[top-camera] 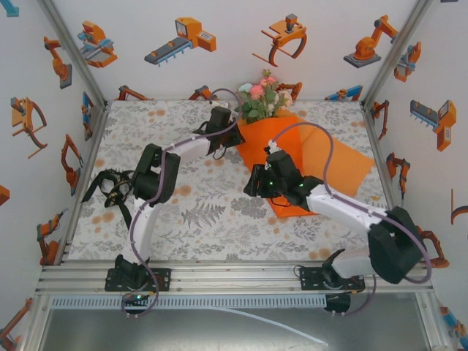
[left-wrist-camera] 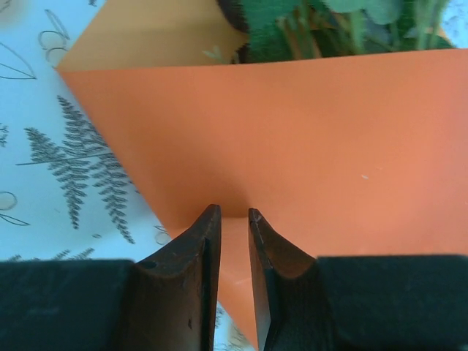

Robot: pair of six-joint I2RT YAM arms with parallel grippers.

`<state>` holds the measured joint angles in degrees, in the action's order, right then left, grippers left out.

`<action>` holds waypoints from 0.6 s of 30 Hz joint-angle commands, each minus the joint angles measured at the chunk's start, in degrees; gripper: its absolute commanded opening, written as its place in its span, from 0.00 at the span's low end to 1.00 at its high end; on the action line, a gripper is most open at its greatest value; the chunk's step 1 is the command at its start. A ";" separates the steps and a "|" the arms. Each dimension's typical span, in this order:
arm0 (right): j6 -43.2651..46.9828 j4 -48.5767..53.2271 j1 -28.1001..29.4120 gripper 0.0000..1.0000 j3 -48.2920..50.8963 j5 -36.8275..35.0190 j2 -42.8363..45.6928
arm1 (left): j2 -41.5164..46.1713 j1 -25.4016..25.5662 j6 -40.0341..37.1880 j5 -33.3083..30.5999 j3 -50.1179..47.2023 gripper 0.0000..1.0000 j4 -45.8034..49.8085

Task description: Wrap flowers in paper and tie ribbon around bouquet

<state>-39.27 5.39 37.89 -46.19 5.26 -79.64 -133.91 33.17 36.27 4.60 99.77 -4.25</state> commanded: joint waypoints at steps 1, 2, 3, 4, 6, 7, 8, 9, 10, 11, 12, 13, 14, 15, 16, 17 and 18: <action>-0.38 0.05 -4.01 0.48 1.69 -2.14 -3.29 | -1.74 -1.53 0.10 1.47 3.38 0.29 -0.55; -0.09 -1.45 -4.84 0.47 3.08 -1.05 -3.64 | -2.11 -1.95 0.15 1.53 3.72 0.30 -0.74; 0.53 -2.06 -5.40 0.48 4.15 -0.18 -3.90 | -2.62 -2.52 0.41 2.02 4.22 0.30 -0.99; 1.46 -2.31 -5.46 0.48 4.96 0.30 -4.05 | -3.26 -3.10 0.68 2.69 5.04 0.31 -0.84; 2.16 -2.22 -5.61 0.48 6.20 1.08 -3.95 | -4.46 -3.84 0.49 3.47 7.13 0.31 0.42; 2.10 -2.22 -5.64 0.48 6.84 1.61 -3.65 | -5.07 -4.26 0.19 3.71 8.31 0.31 1.08; 2.02 -2.30 -5.61 0.48 7.19 2.20 -3.24 | -5.51 -4.47 0.00 4.04 9.11 0.31 1.34; 1.85 -2.27 -5.63 0.47 7.47 3.06 -2.68 | -5.67 -4.69 -0.32 4.42 9.94 0.32 1.60; 1.62 -1.85 -5.63 0.48 7.39 3.63 -1.74 | -5.73 -5.03 -0.37 4.89 10.34 0.32 1.19; 1.23 -1.43 -5.61 0.48 7.19 4.02 -0.81 | -5.32 -5.29 -0.12 5.54 10.30 0.33 0.36; 0.76 -1.00 -5.63 0.48 6.83 4.15 0.55 | -4.62 -5.62 0.38 6.25 10.19 0.35 -0.59; 0.48 -0.46 -5.63 0.48 6.36 4.15 1.92 | -3.40 -5.86 0.66 6.68 10.19 0.37 -0.99; 0.42 -0.03 -5.63 0.48 5.86 4.11 3.25 | -2.16 -5.92 0.60 6.92 9.99 0.38 -1.07; 0.46 0.42 -5.61 0.48 5.17 4.06 4.46 | -0.17 -5.96 0.24 7.02 9.31 0.39 -1.09; 0.63 0.58 -5.63 0.48 4.43 3.90 5.53 | 2.24 -5.73 0.20 6.94 7.92 0.39 -1.48; 0.76 0.74 -5.72 0.49 3.90 3.53 6.10 | 4.45 -5.39 0.48 6.43 5.96 0.39 -2.23; 0.70 1.02 -6.10 0.49 3.28 2.42 6.64 | 7.22 -4.92 1.00 5.46 3.08 0.39 -3.65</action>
<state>-38.61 5.76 32.10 -39.92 8.36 -75.24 -136.20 27.07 36.56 9.50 106.24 -4.73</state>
